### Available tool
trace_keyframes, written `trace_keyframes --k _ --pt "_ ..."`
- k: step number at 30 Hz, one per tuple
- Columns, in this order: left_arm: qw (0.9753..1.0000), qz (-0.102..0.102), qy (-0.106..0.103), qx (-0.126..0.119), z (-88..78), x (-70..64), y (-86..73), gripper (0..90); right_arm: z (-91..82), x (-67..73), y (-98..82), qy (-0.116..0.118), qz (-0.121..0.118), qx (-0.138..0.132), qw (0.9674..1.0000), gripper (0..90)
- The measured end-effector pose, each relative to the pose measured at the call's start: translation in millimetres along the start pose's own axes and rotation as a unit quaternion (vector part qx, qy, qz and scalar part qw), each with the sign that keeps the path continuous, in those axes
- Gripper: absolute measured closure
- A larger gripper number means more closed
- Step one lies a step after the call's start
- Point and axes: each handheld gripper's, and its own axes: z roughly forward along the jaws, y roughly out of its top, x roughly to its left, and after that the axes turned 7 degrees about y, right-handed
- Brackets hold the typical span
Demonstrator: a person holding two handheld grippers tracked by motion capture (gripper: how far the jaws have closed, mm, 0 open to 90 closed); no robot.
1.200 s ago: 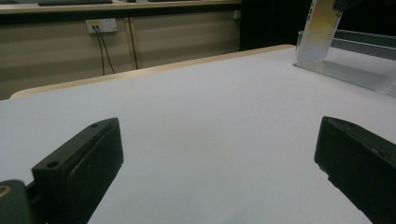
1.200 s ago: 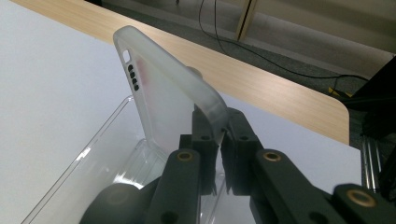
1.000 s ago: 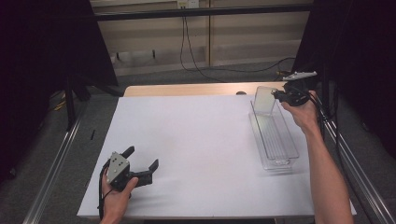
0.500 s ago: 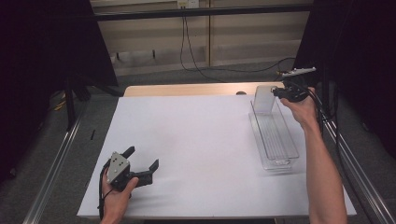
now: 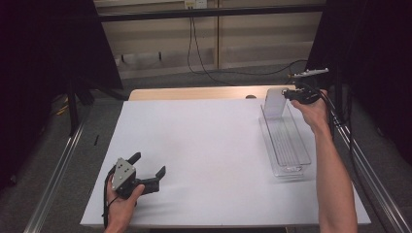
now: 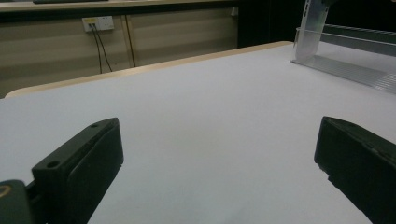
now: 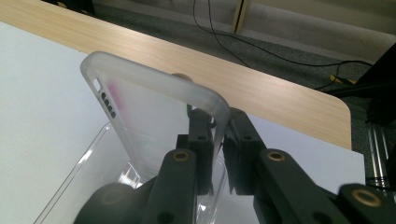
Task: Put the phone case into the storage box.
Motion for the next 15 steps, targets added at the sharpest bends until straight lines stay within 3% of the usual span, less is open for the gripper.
trace_keyframes --k 15 --pt "1.0 0.0 -0.003 0.003 2.2 -0.5 0.0 1.4 1.2 -2.6 -1.1 0.003 0.011 -0.006 0.9999 81.0"
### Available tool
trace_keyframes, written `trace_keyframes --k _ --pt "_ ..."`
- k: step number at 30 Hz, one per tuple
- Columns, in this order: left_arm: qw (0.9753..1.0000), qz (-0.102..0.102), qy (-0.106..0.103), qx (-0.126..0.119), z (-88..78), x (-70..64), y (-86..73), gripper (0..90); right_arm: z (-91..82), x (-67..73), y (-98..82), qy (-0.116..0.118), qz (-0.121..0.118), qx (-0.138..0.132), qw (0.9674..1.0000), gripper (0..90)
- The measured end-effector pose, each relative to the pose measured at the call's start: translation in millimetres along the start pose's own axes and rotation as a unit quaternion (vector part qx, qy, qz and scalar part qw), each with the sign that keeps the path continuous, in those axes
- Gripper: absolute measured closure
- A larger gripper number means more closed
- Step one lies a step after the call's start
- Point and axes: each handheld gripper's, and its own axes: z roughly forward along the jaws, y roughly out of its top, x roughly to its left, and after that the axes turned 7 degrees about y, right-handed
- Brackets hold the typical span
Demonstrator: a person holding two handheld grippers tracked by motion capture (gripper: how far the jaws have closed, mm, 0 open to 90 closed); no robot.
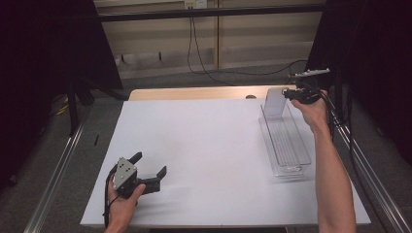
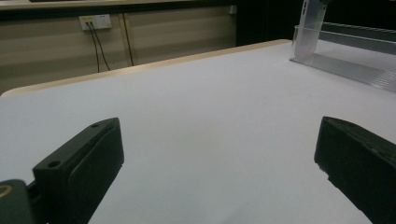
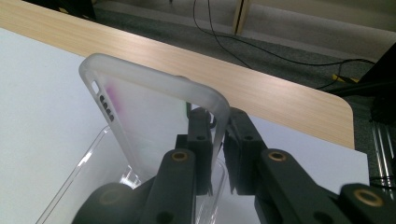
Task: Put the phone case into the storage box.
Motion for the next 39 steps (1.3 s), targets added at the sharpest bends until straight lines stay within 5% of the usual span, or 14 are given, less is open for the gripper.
trace_keyframes --k 13,39 --pt "1.0 -0.001 0.003 -0.001 -2.4 2.1 -0.1 1.4 -0.9 -0.9 -0.6 -0.003 0.004 -0.001 1.0 74.7" --pt "0.9999 -0.004 0.009 -0.006 -4.2 3.3 1.2 1.3 -8.0 3.6 -6.3 -0.005 0.006 -0.014 0.9999 48.2"
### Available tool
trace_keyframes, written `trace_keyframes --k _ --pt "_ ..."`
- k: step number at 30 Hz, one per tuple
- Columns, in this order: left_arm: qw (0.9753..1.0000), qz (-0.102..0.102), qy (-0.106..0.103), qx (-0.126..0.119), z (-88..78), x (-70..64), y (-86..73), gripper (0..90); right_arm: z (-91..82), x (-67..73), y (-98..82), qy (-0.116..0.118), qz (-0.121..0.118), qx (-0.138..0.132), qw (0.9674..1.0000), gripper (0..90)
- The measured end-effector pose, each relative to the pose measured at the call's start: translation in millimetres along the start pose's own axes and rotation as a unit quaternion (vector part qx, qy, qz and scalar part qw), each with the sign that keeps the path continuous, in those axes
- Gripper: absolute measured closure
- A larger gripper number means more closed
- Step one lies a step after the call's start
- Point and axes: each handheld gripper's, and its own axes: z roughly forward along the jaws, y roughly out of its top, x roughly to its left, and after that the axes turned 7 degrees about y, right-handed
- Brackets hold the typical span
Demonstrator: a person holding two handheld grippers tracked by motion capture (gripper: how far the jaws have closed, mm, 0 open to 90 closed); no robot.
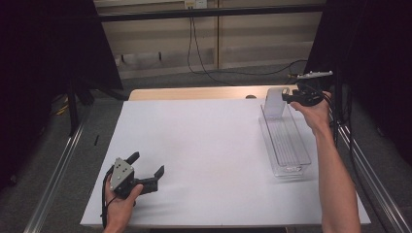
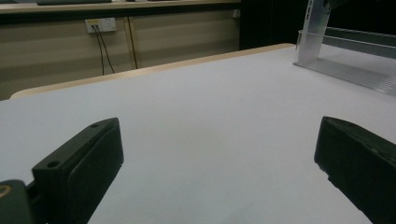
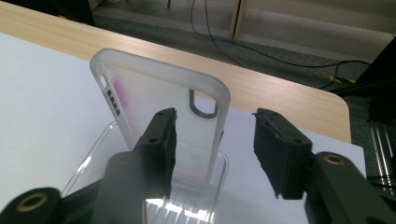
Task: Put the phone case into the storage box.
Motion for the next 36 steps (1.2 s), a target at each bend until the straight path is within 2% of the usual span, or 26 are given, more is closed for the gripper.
trace_keyframes --k 3,6,8,10,15,16,17,19,24,28,30,31,32,36 --pt "1.0 0.0 -0.001 0.001 0.8 -0.2 0.1 1.3 -0.5 0.8 -2.7 -0.003 0.001 -0.007 1.0 43.6" --pt "1.0 0.002 -0.002 0.001 2.3 -0.5 0.3 1.4 -1.6 1.6 -6.5 -0.003 0.011 -0.015 0.9998 35.2" --pt "1.0 -0.001 -0.005 0.002 2.6 -1.9 0.3 1.4 -1.6 1.4 -8.3 0.001 0.012 -0.01 0.9999 30.3" --pt "1.0 0.007 -0.004 0.001 2.0 -1.5 0.8 1.3 -2.0 1.4 -9.3 0.001 0.016 -0.012 0.9998 26.6" --pt "1.0 -0.001 0.001 0.0 0.7 0.4 0.7 1.3 -1.8 4.1 -12.7 0.004 0.014 -0.024 0.9996 17.9" --pt "1.0 -0.005 0.002 -0.001 0.8 0.4 0.6 1.4 -1.6 4.8 -13.5 0.004 0.014 -0.027 0.9995 17.2" --pt "1.0 -0.001 0.002 0.0 0.8 1.6 0.9 1.4 -1.6 5.1 -14.1 0.003 0.015 -0.027 0.9995 16.1" --pt "1.0 -0.002 0.003 -0.001 1.0 1.7 0.8 1.3 -2.9 5.1 -16.2 -0.003 0.02 -0.04 0.999 15.4" --pt "1.0 -0.004 0.003 -0.002 2.0 0.9 0.9 1.3 -5.7 5.8 -20.8 0.004 0.022 -0.058 0.9981 10.2" --pt "1.0 0.002 0.002 0.004 2.8 1.3 0.4 1.3 -7.6 8.0 -23.3 0.003 0.027 -0.066 0.9974 10.0" --pt "1.0 -0.002 0.001 0.002 3.2 0.3 0.3 1.3 -9.3 10.3 -24.5 -0.004 0.021 -0.077 0.9968 10.0" --pt "1.0 -0.006 0.001 0.001 3.1 -0.6 0.2 1.3 -10.1 10.7 -25.1 0.002 0.02 -0.079 0.9966 9.8" --pt "1.0 -0.001 0.001 0.001 2.8 -0.1 0.4 1.3 -10.2 10.9 -25.6 0.003 0.021 -0.08 0.9965 10.0" --pt "1.0 0.0 0.0 0.001 3.2 1.5 0.6 1.3 -12.2 13.3 -29.4 -0.001 0.024 -0.089 0.9958 11.6"
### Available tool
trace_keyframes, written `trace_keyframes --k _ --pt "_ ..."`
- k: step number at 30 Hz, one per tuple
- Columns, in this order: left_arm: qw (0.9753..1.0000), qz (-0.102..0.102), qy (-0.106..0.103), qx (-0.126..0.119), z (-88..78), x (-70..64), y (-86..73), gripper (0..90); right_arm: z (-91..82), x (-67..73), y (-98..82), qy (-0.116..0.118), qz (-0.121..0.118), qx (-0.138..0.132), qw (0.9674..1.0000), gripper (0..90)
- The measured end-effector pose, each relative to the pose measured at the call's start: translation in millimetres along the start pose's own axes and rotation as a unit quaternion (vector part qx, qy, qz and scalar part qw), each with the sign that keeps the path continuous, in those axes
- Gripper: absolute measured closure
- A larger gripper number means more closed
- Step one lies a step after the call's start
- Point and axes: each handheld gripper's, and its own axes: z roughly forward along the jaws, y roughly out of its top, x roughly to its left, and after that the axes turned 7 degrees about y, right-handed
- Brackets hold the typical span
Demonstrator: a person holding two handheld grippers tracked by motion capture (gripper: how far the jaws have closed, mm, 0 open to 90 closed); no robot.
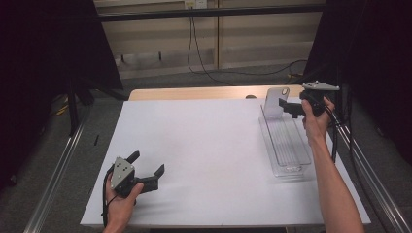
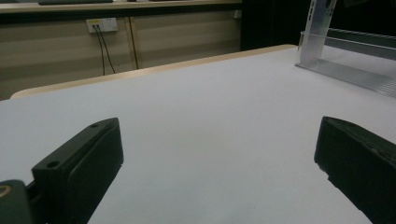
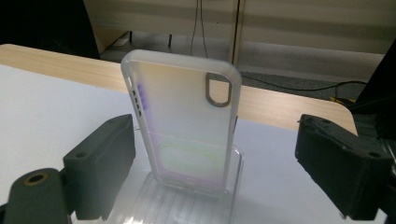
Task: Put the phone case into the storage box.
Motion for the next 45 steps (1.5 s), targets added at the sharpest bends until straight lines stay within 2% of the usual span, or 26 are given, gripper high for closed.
trace_keyframes --k 1,3,5,8,9,13,15,18,25,28,33,37,39,40,41,45 --pt "1.0 -0.006 0.001 -0.001 0.3 -0.2 0.0 1.3 -0.5 0.5 -0.6 0.001 0.001 -0.001 1.0 11.6" --pt "1.0 -0.003 0.002 -0.003 -0.4 0.5 0.4 1.3 -1.8 1.9 -2.3 -0.005 -0.001 -0.002 1.0 11.6" --pt "1.0 -0.002 0.003 -0.003 -2.3 -0.3 0.1 1.3 -3.5 1.7 -5.3 0.006 0.01 -0.007 0.9999 9.7" --pt "1.0 0.0 0.001 -0.002 -4.8 -1.1 -0.8 1.4 -6.6 2.1 -8.1 -0.002 0.005 -0.009 0.9999 9.0" --pt "1.0 -0.005 0.001 -0.004 -5.4 -1.8 -1.2 1.4 -8.3 2.1 -8.9 0.002 0.007 -0.011 0.9999 8.8" --pt "1.0 -0.001 0.004 -0.007 -7.9 0.5 -0.8 1.4 -14.5 3.8 -9.9 0.002 0.006 -0.017 0.9998 7.9" --pt "0.9999 -0.009 0.006 -0.008 -8.7 0.7 -1.0 1.4 -17.6 5.5 -10.6 0.006 0.005 -0.023 0.9997 7.5" --pt "0.9999 -0.007 0.007 -0.012 -10.2 2.7 -0.1 1.4 -21.5 9.0 -12.3 0.007 -0.001 -0.031 0.9995 6.9" --pt "0.9998 -0.011 0.009 -0.013 -11.1 5.9 0.3 1.4 -29.4 12.2 -17.2 -0.004 -0.004 -0.031 0.9995 7.9" --pt "0.9998 -0.012 0.009 -0.012 -9.0 7.2 0.1 1.5 -32.2 12.8 -20.5 -0.013 -0.02 -0.05 0.9985 7.6" --pt "0.9997 -0.016 0.009 -0.014 -12.3 6.9 0.1 1.5 -35.6 14.8 -27.0 -0.025 -0.023 -0.063 0.9974 6.2" --pt "0.9996 -0.012 0.016 -0.019 -20.1 4.6 0.7 1.5 -42.6 15.0 -32.5 -0.032 -0.02 -0.077 0.9963 6.7" --pt "0.9996 -0.01 0.015 -0.024 -21.5 5.0 1.3 1.5 -47.2 15.3 -34.7 -0.03 -0.017 -0.081 0.9961 7.0" --pt "0.9994 -0.019 0.016 -0.025 -21.2 4.9 1.4 1.5 -49.5 15.5 -36.0 -0.031 -0.019 -0.087 0.9955 6.9" --pt "0.9994 -0.015 0.017 -0.025 -20.8 6.6 1.8 1.5 -51.7 15.9 -37.1 -0.031 -0.015 -0.09 0.9954 6.6" --pt "0.9993 -0.019 0.02 -0.024 -19.4 9.8 1.5 1.5 -59.6 19.9 -44.1 -0.007 -0.009 -0.09 0.9959 0.0"
